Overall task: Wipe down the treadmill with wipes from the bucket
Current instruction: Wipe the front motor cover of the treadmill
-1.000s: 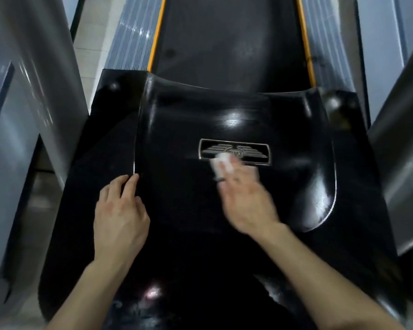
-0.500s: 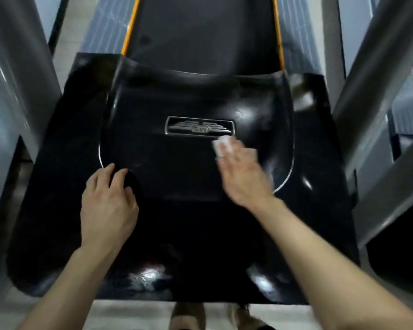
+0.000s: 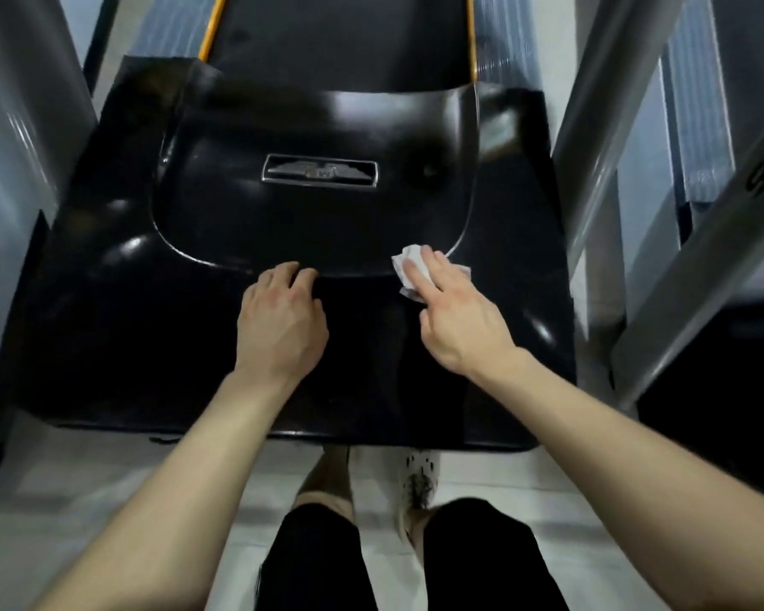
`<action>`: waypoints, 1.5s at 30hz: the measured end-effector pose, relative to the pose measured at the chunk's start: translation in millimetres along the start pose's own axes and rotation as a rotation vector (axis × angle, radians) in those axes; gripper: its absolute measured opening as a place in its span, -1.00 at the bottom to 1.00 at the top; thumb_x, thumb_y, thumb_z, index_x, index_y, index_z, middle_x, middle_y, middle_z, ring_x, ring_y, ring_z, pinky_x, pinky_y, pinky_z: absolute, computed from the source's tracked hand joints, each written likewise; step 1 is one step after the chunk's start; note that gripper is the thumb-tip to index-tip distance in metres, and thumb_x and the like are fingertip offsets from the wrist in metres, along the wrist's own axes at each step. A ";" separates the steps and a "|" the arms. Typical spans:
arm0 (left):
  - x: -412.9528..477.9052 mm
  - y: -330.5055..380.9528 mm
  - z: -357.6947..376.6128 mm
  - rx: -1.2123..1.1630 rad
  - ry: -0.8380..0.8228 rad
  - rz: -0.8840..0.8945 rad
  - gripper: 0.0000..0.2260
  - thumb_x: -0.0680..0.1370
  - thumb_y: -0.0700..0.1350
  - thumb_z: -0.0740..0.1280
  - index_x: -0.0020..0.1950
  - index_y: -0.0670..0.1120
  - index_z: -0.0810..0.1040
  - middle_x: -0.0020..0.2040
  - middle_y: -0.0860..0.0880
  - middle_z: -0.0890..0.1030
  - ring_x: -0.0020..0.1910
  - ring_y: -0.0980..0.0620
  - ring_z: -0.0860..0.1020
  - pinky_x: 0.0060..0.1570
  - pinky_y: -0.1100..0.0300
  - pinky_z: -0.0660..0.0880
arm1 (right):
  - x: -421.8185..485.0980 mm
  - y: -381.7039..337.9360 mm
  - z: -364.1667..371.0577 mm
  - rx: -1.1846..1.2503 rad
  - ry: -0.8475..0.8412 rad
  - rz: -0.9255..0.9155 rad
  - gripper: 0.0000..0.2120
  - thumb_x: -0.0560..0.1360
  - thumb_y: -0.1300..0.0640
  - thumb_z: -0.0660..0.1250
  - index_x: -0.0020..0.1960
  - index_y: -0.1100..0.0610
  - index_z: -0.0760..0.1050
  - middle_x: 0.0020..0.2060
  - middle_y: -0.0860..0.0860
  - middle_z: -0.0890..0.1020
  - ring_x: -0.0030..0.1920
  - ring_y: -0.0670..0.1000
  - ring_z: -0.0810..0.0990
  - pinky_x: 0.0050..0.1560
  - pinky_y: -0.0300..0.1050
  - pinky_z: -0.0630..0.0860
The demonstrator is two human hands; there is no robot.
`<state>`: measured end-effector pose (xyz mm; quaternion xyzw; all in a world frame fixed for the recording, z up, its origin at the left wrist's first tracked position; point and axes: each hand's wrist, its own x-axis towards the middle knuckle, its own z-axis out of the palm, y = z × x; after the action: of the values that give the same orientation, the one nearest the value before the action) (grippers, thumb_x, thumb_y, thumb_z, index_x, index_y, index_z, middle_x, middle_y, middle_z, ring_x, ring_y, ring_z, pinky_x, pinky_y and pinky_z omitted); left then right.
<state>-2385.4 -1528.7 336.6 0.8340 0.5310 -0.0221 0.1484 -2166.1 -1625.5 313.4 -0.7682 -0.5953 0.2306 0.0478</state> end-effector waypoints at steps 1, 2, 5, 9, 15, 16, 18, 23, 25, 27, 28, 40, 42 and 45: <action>-6.9 5.4 1.0 0.002 -0.008 -0.008 -0.62 0.65 -0.15 0.33 0.47 -0.18 0.55 0.47 -0.21 0.53 0.46 -0.25 0.48 0.43 -0.21 0.45 | -3.0 6.0 2.2 -0.008 -0.001 -0.017 -0.26 0.58 0.29 0.17 0.70 -0.04 0.09 0.70 -0.03 0.11 0.69 0.07 0.11 0.22 0.10 0.64; -12.6 10.7 1.0 0.001 -0.014 -0.019 -0.62 0.65 -0.14 0.32 0.47 -0.17 0.54 0.47 -0.20 0.52 0.46 -0.24 0.47 0.44 -0.19 0.45 | -4.8 12.2 4.3 -0.019 0.006 -0.034 -0.25 0.58 0.34 0.20 0.70 -0.04 0.10 0.69 -0.05 0.14 0.67 0.08 0.17 0.14 0.10 0.66; -29.6 24.6 -0.9 -0.002 -0.024 -0.027 -0.63 0.67 -0.12 0.29 0.47 -0.14 0.54 0.48 -0.16 0.50 0.46 -0.22 0.45 0.45 -0.14 0.43 | -9.0 24.2 2.9 -0.061 0.143 -0.123 -0.47 0.65 0.24 0.27 0.56 -0.09 0.31 0.50 -0.15 0.38 0.42 0.05 0.50 -0.10 0.02 0.63; -58.3 35.7 -7.1 0.097 -0.023 0.028 -0.63 0.66 -0.11 0.28 0.46 -0.15 0.55 0.43 -0.18 0.54 0.34 -0.25 0.52 0.28 -0.15 0.52 | -9.4 24.3 -8.7 -0.046 0.206 -0.158 -0.75 0.41 0.31 0.24 -0.02 0.01 0.43 -0.07 -0.13 0.53 -0.11 0.01 0.56 -0.31 -0.10 0.32; -103.9 49.1 -24.8 0.193 -0.028 0.050 -0.66 0.69 -0.05 0.28 0.45 -0.08 0.53 0.37 -0.13 0.55 0.20 -0.20 0.59 0.06 -0.11 0.57 | -42.6 24.5 -23.9 0.161 0.038 -0.018 -0.64 0.42 0.22 0.29 0.12 -0.09 0.65 -0.12 -0.15 0.65 -0.02 0.04 0.64 -0.05 -0.06 0.51; -109.1 50.8 -28.0 0.181 -0.038 0.056 -0.65 0.69 -0.04 0.27 0.46 -0.08 0.52 0.38 -0.12 0.54 0.20 -0.20 0.59 0.06 -0.11 0.57 | -53.8 25.2 -26.1 0.228 0.026 -0.017 -0.63 0.46 0.23 0.28 0.16 -0.08 0.65 -0.04 -0.17 0.59 0.00 -0.02 0.61 -0.04 -0.11 0.48; -119.2 57.9 -35.1 0.132 -0.070 0.076 -0.64 0.71 -0.03 0.25 0.50 -0.05 0.51 0.40 -0.09 0.53 0.23 -0.18 0.59 0.07 -0.10 0.58 | -78.6 27.9 -31.5 0.321 0.069 -0.008 -0.62 0.53 0.24 0.28 0.24 -0.07 0.64 0.08 -0.16 0.49 0.01 -0.10 0.57 0.00 -0.27 0.42; -134.8 81.7 -60.5 -0.111 -0.085 0.179 -0.67 0.71 -0.06 0.25 0.47 0.04 0.56 0.36 0.02 0.61 0.29 -0.08 0.61 0.24 -0.10 0.59 | -147.8 24.2 -53.8 0.349 0.131 -0.004 -0.53 0.50 0.32 0.35 0.27 -0.11 0.66 0.08 -0.17 0.65 0.10 -0.08 0.55 0.10 -0.19 0.48; -137.4 85.3 -75.4 -0.294 -0.037 0.211 -0.68 0.68 -0.11 0.27 0.42 0.05 0.61 0.30 0.04 0.67 0.29 0.00 0.63 0.33 -0.05 0.57 | -174.2 10.1 -63.6 0.397 0.085 0.001 -0.47 0.50 0.36 0.36 0.33 -0.12 0.57 0.08 -0.18 0.66 0.05 -0.12 0.58 0.05 -0.22 0.49; -144.7 90.1 -92.3 -0.453 -0.034 0.221 -0.70 0.69 -0.13 0.29 0.39 0.08 0.62 0.26 0.10 0.70 0.26 0.13 0.64 0.35 0.07 0.56 | -194.4 -8.2 -72.4 0.404 0.075 -0.016 -0.55 0.48 0.35 0.38 0.23 -0.10 0.59 0.03 -0.12 0.69 0.02 -0.04 0.64 0.03 -0.01 0.58; -149.2 93.7 -99.3 -0.505 -0.039 0.230 -0.71 0.70 -0.12 0.29 0.38 0.09 0.63 0.23 0.13 0.71 0.24 0.18 0.64 0.35 0.10 0.56 | -202.9 -17.2 -76.8 0.402 0.080 -0.041 -0.60 0.45 0.35 0.39 0.13 -0.08 0.63 -0.01 -0.10 0.69 0.00 -0.03 0.64 0.04 0.06 0.60; -183.8 96.7 -141.0 -0.791 -0.704 0.413 -0.68 0.72 0.03 0.36 0.46 0.02 0.58 0.24 -0.04 0.72 0.28 0.00 0.66 0.36 0.10 0.53 | -263.0 -67.0 -120.7 0.591 0.491 -0.031 -0.79 0.41 0.31 0.47 -0.11 0.01 0.61 -0.18 -0.11 0.64 -0.13 -0.10 0.62 -0.13 -0.12 0.57; -179.4 101.2 -143.5 -0.544 -0.540 0.489 -0.80 0.71 0.05 0.37 0.29 0.05 0.67 0.06 0.02 0.75 0.10 0.02 0.70 0.22 0.02 0.60 | -271.3 -69.8 -122.8 0.554 0.439 -0.028 -0.83 0.44 0.24 0.49 -0.10 0.00 0.60 -0.16 -0.11 0.63 -0.12 -0.11 0.61 -0.13 -0.13 0.56; -178.1 109.7 -147.5 -0.214 -0.370 0.575 -0.78 0.66 0.17 0.32 0.04 0.06 0.64 -0.14 0.06 0.68 -0.10 0.04 0.64 0.02 -0.16 0.58 | -284.1 -67.7 -127.5 0.606 0.333 0.037 -0.86 0.48 0.15 0.44 -0.02 -0.07 0.61 -0.09 -0.13 0.69 -0.07 -0.16 0.66 -0.07 -0.17 0.58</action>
<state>-2382.9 -1688.2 536.7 0.9109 0.2380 -0.0742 0.3287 -2226.5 -1846.5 534.8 -0.7568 -0.4698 0.2694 0.3660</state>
